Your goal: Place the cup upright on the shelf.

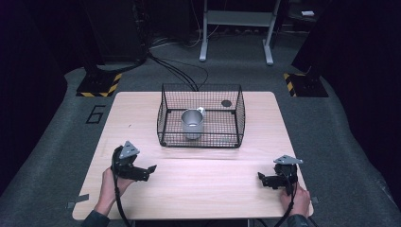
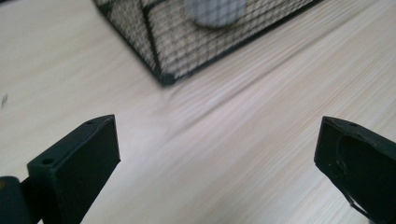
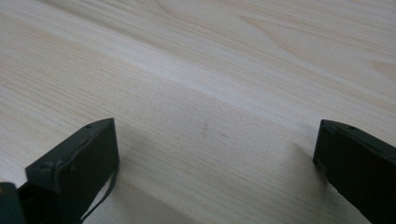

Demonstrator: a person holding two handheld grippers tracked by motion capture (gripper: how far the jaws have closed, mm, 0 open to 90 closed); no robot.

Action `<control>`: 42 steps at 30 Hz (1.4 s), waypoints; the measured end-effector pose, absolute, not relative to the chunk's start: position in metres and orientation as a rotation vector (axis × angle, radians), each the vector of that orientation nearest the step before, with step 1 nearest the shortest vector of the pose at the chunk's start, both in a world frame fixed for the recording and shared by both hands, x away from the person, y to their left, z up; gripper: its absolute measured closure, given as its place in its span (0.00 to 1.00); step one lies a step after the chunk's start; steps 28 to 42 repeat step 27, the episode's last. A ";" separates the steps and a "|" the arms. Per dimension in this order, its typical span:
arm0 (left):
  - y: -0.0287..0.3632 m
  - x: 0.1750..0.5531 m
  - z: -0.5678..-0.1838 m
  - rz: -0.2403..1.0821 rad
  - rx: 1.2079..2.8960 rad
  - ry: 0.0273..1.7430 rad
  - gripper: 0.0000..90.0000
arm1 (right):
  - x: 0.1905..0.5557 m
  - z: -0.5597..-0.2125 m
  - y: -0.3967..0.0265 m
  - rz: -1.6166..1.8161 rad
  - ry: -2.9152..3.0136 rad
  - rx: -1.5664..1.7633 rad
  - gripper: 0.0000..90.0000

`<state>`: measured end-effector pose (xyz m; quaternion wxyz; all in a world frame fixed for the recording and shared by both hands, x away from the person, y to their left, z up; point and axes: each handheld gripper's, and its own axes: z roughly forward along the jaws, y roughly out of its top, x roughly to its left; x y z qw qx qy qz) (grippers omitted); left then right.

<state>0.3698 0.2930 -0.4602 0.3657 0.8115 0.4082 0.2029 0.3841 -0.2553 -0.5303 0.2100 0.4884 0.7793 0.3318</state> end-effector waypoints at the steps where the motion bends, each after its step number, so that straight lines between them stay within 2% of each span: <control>1: 0.298 0.368 -0.466 0.528 2.084 1.070 0.00 | 0.384 -0.530 -0.255 0.923 2.167 1.358 0.00; 9: 0.333 0.364 -0.505 0.538 2.075 1.250 0.00 | 0.384 -0.530 -0.255 0.923 2.167 1.358 0.00; 17: 0.351 0.367 -0.529 0.528 2.034 1.323 0.00 | 0.384 -0.530 -0.255 0.923 2.166 1.358 0.00; 21: 0.354 0.365 -0.532 0.566 2.015 1.315 0.00 | 0.384 -0.530 -0.255 0.923 2.167 1.358 0.00; 42: 0.355 0.367 -0.532 0.568 2.016 1.310 0.00 | 0.384 -0.530 -0.255 0.923 2.168 1.360 0.00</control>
